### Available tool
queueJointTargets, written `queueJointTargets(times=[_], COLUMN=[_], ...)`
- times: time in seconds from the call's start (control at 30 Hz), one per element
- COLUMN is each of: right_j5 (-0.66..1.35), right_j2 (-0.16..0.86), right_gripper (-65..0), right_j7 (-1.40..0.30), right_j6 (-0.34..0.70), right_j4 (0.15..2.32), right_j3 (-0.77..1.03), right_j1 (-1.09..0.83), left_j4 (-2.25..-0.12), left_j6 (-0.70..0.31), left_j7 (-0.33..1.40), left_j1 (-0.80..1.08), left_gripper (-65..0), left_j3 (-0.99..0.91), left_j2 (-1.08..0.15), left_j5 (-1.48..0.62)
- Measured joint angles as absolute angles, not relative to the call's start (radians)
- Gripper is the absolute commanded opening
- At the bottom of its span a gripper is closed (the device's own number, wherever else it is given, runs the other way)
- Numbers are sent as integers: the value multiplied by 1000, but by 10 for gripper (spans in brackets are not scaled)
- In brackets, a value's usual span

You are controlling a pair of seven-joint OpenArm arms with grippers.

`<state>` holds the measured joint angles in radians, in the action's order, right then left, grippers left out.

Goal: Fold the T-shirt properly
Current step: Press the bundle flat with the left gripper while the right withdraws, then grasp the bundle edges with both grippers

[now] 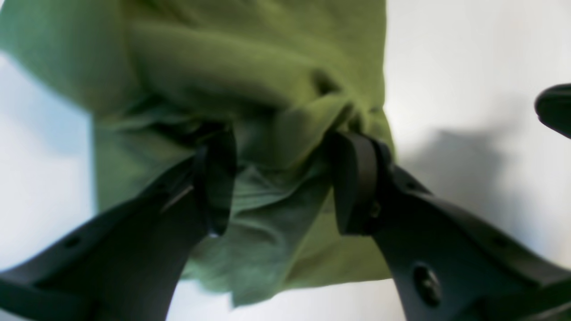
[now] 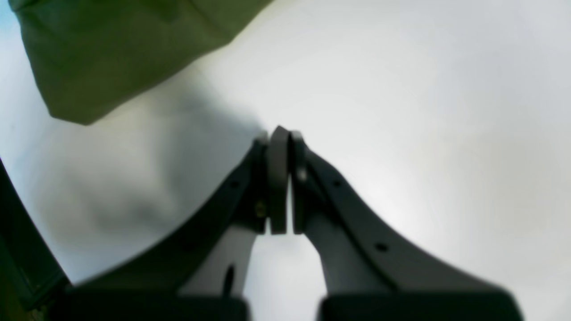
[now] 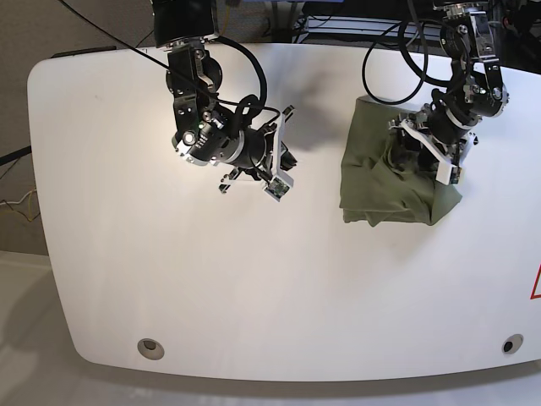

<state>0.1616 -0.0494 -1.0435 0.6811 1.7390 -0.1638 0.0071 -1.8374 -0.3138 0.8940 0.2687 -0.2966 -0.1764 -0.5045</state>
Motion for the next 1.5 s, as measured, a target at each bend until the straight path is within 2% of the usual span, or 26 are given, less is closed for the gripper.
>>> queueJointTargets(times=[0.47,0.97,1.23,1.5], right_j5=[161,165,162,160], right_j2=[-50,-47,-46,-70], right_gripper=[-645,-645,-645,-645], right_j7=[-1044,-1043,-1045,-1041], right_j6=[681,685,685,682], right_j4=[1739,1739,1729,1616], right_j3=[-183,-378,-418,-457], right_j1=[10,27,40,89], left_j4=[-1905,-1915,-1915,-1916], left_j6=[-314,-310,-279,-270], left_j7=[894,894,896,890], left_j1=[265,264,305,338], left_gripper=[-324,-324,-322,-322], left_j3=[-339,-345,-434,-515], left_j2=[-181,-214,-242,-256], left_j5=[-501,-505,-508,-510])
